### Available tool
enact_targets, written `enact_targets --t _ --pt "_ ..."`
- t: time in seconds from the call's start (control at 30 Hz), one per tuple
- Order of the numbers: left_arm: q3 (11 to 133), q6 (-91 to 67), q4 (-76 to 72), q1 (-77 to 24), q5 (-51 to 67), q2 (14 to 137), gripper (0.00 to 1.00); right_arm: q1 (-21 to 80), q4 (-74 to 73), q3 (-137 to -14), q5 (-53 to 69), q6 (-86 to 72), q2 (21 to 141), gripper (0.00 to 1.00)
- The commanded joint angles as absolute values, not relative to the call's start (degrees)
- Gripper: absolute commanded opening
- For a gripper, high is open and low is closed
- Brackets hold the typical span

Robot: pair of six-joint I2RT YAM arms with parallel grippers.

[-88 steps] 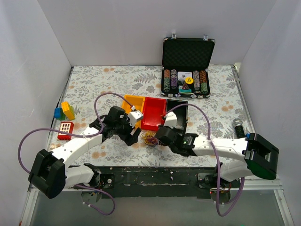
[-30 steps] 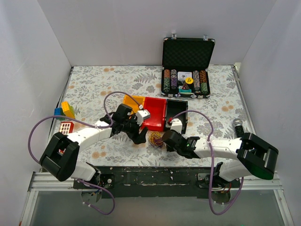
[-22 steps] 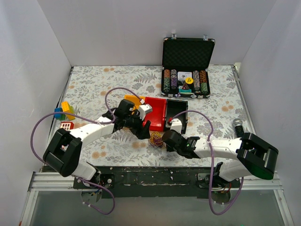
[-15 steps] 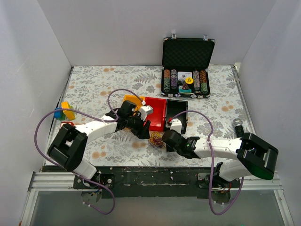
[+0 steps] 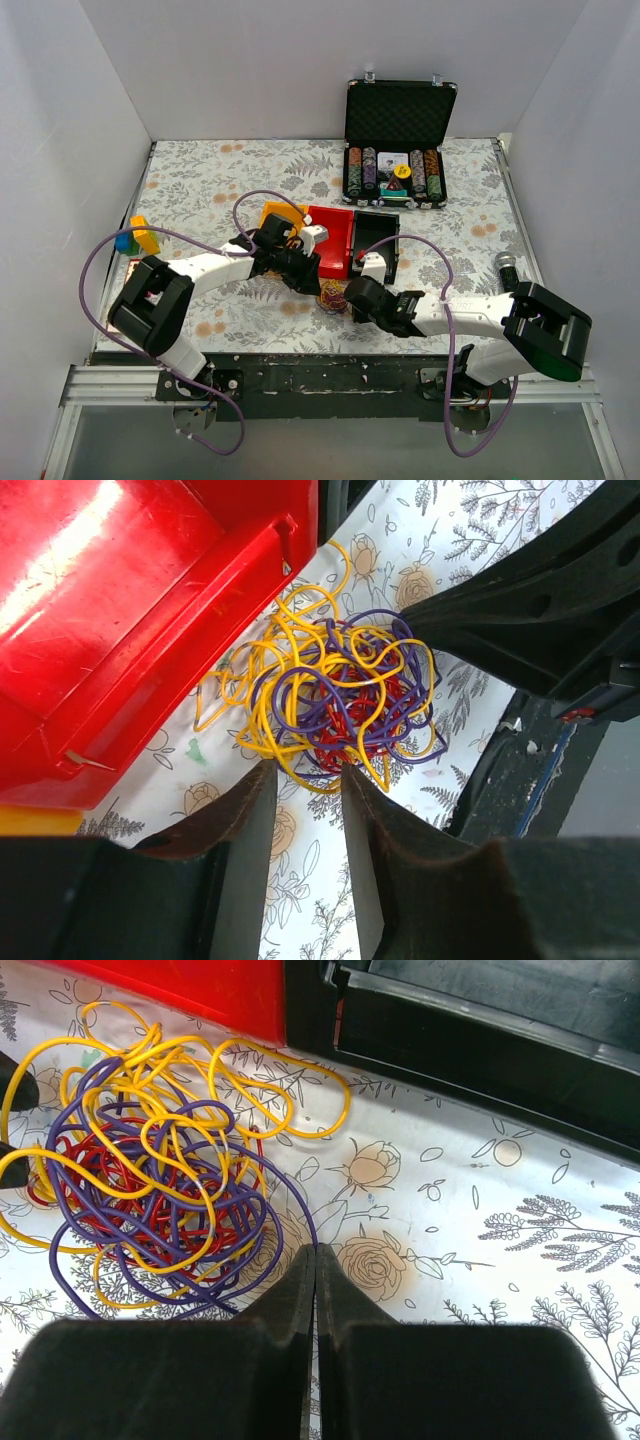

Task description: Untangle the cables

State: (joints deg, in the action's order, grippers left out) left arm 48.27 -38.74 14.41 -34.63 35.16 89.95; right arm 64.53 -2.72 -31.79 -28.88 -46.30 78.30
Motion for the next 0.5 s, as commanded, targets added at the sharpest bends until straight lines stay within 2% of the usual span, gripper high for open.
enact_targets --t 0.0,0.13,0.27,0.47 --pt "49.66 -39.90 13.80 -34.98 37.88 89.91 0.24 64.95 -1.85 -30.76 -27.95 -46.67 78.75 0.01" --pt "50.01 -40.52 13.45 -34.98 37.97 90.44 0.00 64.95 -1.93 -30.76 -27.86 -46.67 78.49 0.01" --pt "51.06 -40.08 15.11 -34.98 36.22 89.56 0.00 64.95 -2.90 -30.94 -28.30 -46.76 77.79 0.01" --pt "51.77 -35.17 21.87 -34.89 23.05 81.93 0.00 64.95 -8.16 -30.50 -31.46 -47.99 73.05 0.01"
